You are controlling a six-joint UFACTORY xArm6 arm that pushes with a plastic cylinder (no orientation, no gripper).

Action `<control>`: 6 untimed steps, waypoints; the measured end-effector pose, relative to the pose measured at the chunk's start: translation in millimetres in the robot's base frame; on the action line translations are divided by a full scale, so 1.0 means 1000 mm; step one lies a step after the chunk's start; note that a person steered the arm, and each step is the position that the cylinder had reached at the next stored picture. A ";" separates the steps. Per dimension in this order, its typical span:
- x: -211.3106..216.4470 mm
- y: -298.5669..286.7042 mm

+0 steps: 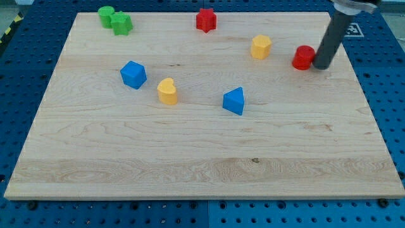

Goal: Move the yellow hexagon towards the center of the board

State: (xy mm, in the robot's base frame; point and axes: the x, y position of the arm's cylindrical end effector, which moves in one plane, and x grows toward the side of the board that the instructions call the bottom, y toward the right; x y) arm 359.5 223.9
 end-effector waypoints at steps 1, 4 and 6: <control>-0.013 -0.015; -0.079 -0.042; -0.064 -0.090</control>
